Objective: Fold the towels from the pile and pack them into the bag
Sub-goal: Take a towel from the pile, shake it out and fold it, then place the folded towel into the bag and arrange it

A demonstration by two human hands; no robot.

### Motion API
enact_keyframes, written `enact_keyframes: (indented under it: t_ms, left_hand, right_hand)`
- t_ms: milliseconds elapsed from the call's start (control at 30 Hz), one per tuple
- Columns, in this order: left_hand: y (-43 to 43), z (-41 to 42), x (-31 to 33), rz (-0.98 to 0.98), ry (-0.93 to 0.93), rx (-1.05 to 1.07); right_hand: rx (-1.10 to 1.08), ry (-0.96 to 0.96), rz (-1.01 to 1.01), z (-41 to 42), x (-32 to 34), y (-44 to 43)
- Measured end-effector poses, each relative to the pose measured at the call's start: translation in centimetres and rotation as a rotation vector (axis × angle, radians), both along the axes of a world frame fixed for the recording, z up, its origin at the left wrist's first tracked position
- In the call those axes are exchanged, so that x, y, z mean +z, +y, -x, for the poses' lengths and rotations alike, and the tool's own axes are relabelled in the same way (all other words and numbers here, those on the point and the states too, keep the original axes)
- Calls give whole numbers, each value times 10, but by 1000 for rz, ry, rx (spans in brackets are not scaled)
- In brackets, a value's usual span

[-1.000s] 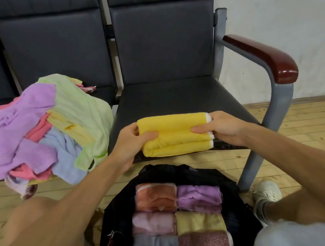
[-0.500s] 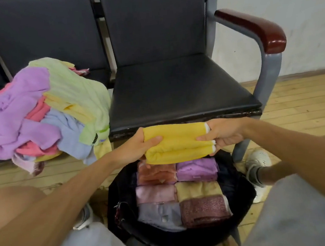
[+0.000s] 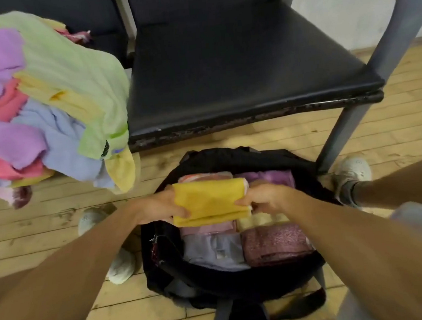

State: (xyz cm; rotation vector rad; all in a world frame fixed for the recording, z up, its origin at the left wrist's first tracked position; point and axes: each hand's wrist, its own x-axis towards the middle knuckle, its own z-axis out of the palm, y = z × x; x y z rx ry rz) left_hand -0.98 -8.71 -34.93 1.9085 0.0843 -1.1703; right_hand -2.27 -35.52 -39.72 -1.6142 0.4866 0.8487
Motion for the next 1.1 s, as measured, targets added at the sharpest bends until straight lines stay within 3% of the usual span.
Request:
enact_keyframes:
  t_ms: [167,367,467,633,767,867,967,1100]
  left_hand:
    - [6,-4,-59,-116,-21,69]
    - [6,-8,-111,-169,6,70]
    - [2,-7,-128,-243,-70,50]
    - [10,-8,-146,-196,-178,239]
    - [5,-4,-152,-294,-246,235]
    - [2,-9,-143,-303,-150,228]
    - [1,-12,-119,-298,-43,174]
    - [-8,-13,-69,-477,-110,52]
  right_hand:
    - [-107,-30,33,-5,-55,16]
    - [39,-57,303,-6,-97,34]
    - [42,-47,398,-7,-111,37]
    - [64,-110,421,-11,-132,38]
    - [140,-142,453,-14,-131,37]
    - [250,-171,502,-15,-123,31]
    - [367,-236,591,-11,-103,25]
    - [451,-170,550,-8,-60,16]
